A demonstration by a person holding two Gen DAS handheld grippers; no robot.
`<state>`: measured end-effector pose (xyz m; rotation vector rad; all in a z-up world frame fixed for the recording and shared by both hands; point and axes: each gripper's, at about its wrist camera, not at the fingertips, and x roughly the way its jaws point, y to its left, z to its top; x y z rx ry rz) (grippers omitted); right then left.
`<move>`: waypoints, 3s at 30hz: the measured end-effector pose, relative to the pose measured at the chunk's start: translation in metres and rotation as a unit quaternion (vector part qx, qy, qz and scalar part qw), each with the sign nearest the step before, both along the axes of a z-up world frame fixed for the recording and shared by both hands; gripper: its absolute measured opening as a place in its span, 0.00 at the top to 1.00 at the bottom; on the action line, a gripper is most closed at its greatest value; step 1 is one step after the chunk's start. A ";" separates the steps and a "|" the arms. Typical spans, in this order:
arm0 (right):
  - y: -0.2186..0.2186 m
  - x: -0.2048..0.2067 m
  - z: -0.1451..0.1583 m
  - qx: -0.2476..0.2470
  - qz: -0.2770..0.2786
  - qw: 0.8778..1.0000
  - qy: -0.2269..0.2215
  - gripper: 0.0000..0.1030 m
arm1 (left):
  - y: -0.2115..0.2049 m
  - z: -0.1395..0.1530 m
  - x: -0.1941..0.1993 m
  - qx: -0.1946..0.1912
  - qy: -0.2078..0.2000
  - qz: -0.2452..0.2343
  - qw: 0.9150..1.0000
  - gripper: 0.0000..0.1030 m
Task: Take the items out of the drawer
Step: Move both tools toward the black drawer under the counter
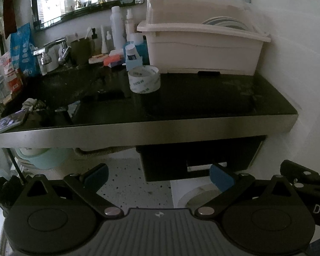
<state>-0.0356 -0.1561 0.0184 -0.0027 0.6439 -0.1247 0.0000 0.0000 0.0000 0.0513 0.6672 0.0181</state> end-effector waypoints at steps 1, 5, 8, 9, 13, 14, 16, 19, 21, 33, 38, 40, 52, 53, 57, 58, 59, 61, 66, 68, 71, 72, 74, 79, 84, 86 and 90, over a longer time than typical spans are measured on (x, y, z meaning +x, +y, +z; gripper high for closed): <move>0.000 0.000 0.000 0.000 0.000 1.000 0.000 0.05 | 0.000 0.000 0.000 -0.001 0.001 0.000 1.000 0.01; 0.002 -0.002 0.000 0.001 -0.002 1.000 0.002 0.05 | 0.000 -0.001 0.002 -0.007 0.003 -0.002 1.000 0.01; 0.002 -0.002 -0.001 0.003 -0.004 1.000 0.004 0.05 | 0.000 -0.002 0.003 -0.011 0.005 -0.003 1.000 0.01; 0.001 -0.001 -0.003 0.004 -0.006 1.000 0.006 0.05 | 0.000 -0.002 0.004 -0.012 0.006 -0.003 1.000 0.01; 0.001 0.000 -0.007 0.008 -0.009 1.000 0.013 0.05 | -0.001 -0.002 0.006 -0.009 0.017 -0.004 1.000 0.02; 0.000 -0.002 -0.009 0.010 -0.010 1.000 0.014 0.05 | -0.001 -0.002 0.006 -0.009 0.018 -0.004 1.000 0.02; -0.001 -0.002 -0.010 0.012 -0.011 1.000 0.016 0.05 | -0.002 -0.002 0.006 -0.009 0.020 -0.004 1.000 0.02; -0.001 -0.002 -0.011 0.011 -0.012 1.000 0.015 0.05 | -0.002 -0.004 0.007 -0.011 0.022 -0.005 1.000 0.02; 0.001 -0.003 -0.012 0.002 -0.013 1.000 0.010 0.05 | -0.002 -0.004 0.008 -0.011 0.024 -0.004 1.000 0.02; 0.005 -0.002 -0.024 -0.033 -0.057 0.998 0.000 0.05 | -0.006 -0.011 0.011 -0.015 0.025 -0.009 1.000 0.02; 0.003 0.003 -0.033 -0.035 -0.062 0.997 0.017 0.05 | -0.008 -0.018 0.013 -0.012 0.024 -0.007 1.000 0.04; -0.001 0.003 -0.036 -0.016 -0.062 0.998 0.023 0.05 | -0.007 -0.020 0.015 -0.022 0.028 -0.008 0.999 0.06; -0.005 0.003 -0.050 0.029 -0.051 0.998 0.020 0.06 | -0.011 -0.030 0.016 -0.021 0.015 -0.011 1.000 0.13; -0.005 0.002 -0.048 0.030 -0.048 0.998 0.016 0.06 | -0.012 -0.029 0.015 -0.018 0.013 -0.010 1.000 0.13; -0.008 0.002 -0.047 0.045 -0.054 0.997 0.023 0.06 | -0.012 -0.029 0.011 -0.013 0.004 -0.011 1.000 0.15; -0.010 0.003 -0.047 0.057 -0.059 0.996 0.030 0.06 | -0.012 -0.029 0.011 -0.017 0.001 -0.011 1.000 0.15; -0.014 0.004 -0.046 0.073 -0.059 0.995 0.037 0.06 | -0.011 -0.029 0.011 -0.024 0.003 -0.010 1.000 0.14; -0.022 0.004 -0.045 0.096 -0.063 0.993 0.037 0.06 | -0.010 -0.029 0.011 -0.039 0.006 -0.007 0.999 0.14; -0.025 0.006 -0.045 0.070 -0.058 0.996 0.019 0.06 | -0.008 -0.031 0.012 -0.044 -0.008 0.010 0.999 0.14; -0.027 0.008 -0.048 0.077 -0.049 0.996 0.014 0.06 | -0.008 -0.032 0.013 -0.042 -0.012 0.016 0.999 0.13; -0.030 0.006 -0.052 0.086 -0.071 0.994 -0.019 0.06 | -0.008 -0.039 0.016 -0.041 -0.008 0.019 0.999 0.13; -0.030 0.006 -0.053 0.086 -0.074 0.993 -0.025 0.06 | -0.009 -0.041 0.017 -0.034 -0.009 0.017 0.999 0.13; -0.033 0.006 -0.056 0.090 -0.080 0.992 -0.030 0.06 | -0.011 -0.046 0.018 -0.027 -0.012 0.019 0.999 0.13; -0.034 0.014 -0.069 0.076 -0.076 0.994 -0.016 0.06 | -0.012 -0.056 0.020 -0.036 -0.011 0.028 0.999 0.13; -0.034 0.022 -0.082 0.077 -0.052 0.995 0.022 0.06 | -0.015 -0.063 0.021 -0.019 -0.013 -0.010 1.000 0.13; -0.032 0.022 -0.087 0.056 -0.057 0.997 0.020 0.06 | -0.018 -0.066 0.021 -0.008 -0.015 -0.011 1.000 0.13; -0.031 0.018 -0.091 0.048 -0.051 0.998 0.004 0.05 | -0.017 -0.069 0.020 -0.008 -0.017 -0.013 1.000 0.11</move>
